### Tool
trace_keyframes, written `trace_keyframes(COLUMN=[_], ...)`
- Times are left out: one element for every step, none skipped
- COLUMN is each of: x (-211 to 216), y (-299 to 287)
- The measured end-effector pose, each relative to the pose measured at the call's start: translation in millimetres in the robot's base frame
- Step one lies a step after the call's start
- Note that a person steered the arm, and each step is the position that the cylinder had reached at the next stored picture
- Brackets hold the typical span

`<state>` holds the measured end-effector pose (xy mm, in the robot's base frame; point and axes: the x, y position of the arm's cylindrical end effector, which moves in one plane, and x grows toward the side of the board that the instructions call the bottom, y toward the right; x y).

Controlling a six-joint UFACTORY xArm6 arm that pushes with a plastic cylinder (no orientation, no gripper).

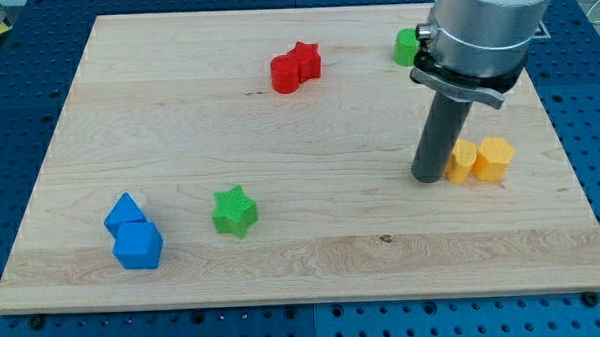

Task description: Move your arm towards bottom center

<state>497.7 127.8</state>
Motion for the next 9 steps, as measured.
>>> trace_keyframes(x=[0, 2, 9, 17, 26, 37, 53, 58, 62], y=[-31, -39, -47, -55, -63, -68, -70, -80, -101])
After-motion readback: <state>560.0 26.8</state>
